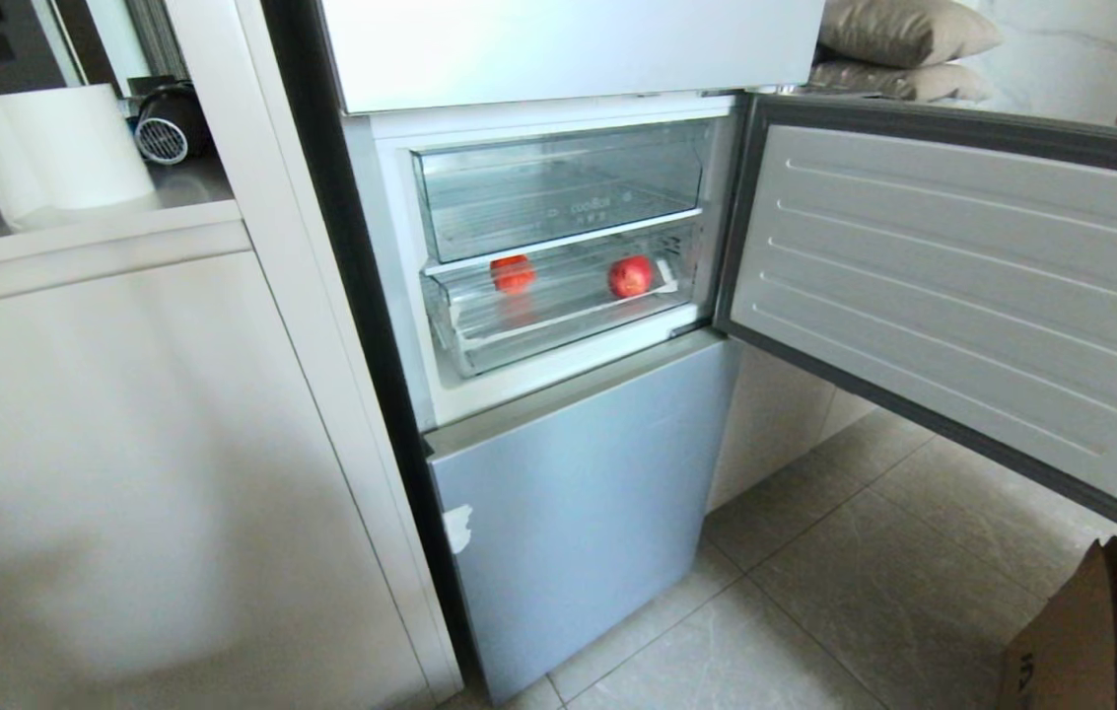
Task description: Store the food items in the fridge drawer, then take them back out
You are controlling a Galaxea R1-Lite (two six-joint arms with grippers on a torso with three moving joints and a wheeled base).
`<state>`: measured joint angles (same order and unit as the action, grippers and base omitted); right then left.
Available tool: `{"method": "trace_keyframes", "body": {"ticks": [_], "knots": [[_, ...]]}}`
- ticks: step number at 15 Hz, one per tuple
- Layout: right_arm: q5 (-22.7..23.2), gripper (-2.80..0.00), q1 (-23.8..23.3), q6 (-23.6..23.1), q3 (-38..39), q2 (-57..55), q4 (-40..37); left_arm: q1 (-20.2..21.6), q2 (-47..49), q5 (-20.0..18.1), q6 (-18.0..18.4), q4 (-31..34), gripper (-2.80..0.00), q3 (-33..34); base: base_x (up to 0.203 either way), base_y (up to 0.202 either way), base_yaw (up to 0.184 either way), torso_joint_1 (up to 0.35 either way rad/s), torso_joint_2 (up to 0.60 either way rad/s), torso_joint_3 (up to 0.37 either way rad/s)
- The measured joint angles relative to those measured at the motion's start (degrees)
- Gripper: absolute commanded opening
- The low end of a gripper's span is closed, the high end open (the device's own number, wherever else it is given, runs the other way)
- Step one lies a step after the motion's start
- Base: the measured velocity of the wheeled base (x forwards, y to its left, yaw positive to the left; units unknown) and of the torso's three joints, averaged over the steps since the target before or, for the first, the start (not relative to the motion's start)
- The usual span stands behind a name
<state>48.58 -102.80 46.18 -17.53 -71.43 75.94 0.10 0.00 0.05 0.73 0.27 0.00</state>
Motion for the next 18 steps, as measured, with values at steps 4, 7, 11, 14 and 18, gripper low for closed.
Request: {"method": "trace_keyframes", "body": {"ticks": [4,7,11,14,18], "knots": [[-0.33,-2.80,8.21,1.68,-6.33,-6.22,-10.77,-0.07,0.00,0.00,-0.01,0.01,-2.80,0.00,0.000,0.000,0.000,0.000,0.00,0.000],[-8.68,-2.80,15.35,2.56,-16.93,-10.06,-26.18,-0.05,0.00,-0.02,-0.02,0.02,-2.80,0.00,0.000,0.000,0.000,0.000,0.00,0.000],[-10.52,-2.80,22.53,6.52,-28.51,-16.93,-31.32,-0.06,0.00,0.00,-0.02,0.02,-2.80,0.00,0.000,0.000,0.000,0.000,0.00,0.000],[-10.52,-2.80,28.75,8.80,-35.00,-21.75,-31.43,0.00,0.00,0.00,0.00,0.02,-2.80,0.00,0.000,0.000,0.000,0.000,0.00,0.000],[-10.46,-2.80,35.98,9.95,-42.10,-26.74,-31.20,0.00,0.00,0.00,0.00,0.02,-2.80,0.00,0.000,0.000,0.000,0.000,0.00,0.000]]}}
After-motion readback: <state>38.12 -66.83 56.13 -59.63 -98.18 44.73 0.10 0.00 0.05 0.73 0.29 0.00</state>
